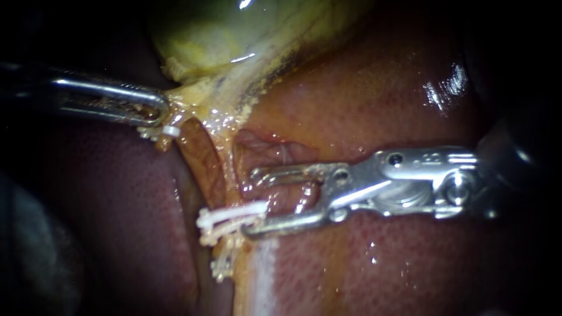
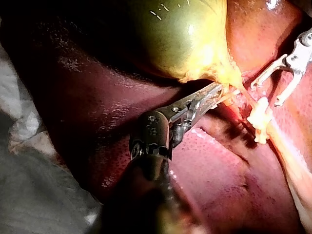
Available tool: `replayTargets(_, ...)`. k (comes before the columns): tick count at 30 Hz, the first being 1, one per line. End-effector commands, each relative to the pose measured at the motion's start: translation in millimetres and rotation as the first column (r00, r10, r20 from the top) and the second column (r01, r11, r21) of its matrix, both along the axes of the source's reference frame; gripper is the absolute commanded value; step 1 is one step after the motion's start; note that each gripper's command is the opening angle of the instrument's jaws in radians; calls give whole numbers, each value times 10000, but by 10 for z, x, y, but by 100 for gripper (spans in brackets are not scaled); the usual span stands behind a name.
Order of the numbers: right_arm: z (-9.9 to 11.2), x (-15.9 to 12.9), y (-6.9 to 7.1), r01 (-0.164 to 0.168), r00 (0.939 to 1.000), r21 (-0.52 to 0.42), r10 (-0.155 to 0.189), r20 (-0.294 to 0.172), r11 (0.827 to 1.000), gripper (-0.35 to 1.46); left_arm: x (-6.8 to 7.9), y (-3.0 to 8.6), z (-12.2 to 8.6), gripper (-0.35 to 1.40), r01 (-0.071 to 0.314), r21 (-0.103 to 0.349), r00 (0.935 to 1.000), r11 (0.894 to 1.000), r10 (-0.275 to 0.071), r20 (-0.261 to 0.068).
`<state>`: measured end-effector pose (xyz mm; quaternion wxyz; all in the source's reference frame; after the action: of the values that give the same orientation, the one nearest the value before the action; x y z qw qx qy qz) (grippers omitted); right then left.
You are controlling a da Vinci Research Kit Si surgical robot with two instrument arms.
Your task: Going back second clip right tube
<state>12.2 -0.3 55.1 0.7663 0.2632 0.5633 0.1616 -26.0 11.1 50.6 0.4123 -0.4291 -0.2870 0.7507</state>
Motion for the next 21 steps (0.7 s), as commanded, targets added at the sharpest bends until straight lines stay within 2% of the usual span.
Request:
replayTargets(1,-3,-6,2,33,10000,-128,-32,31,9999,50,0,0,0,-35,-1,1,10000,10000,1,3)
replayTargets(8,-19,-45,12,332,9983,-949,-284,508,9949,50,0,0,0,-35,-1,-1,10000,10000,1,3)
replayTargets(10,-21,-53,13,453,9978,-1113,-396,530,9928,50,0,0,0,-35,-1,-1,10000,10000,1,3)
replayTargets(17,-24,-72,12,579,9977,-1505,-521,423,9869,50,0,0,0,-35,1,-3,10000,10000,-1,2)
replayTargets(21,-25,-79,12,581,9978,-1630,-521,406,9849,50,-6,-2,5,-35,34,-32,10000,10000,-34,-26)
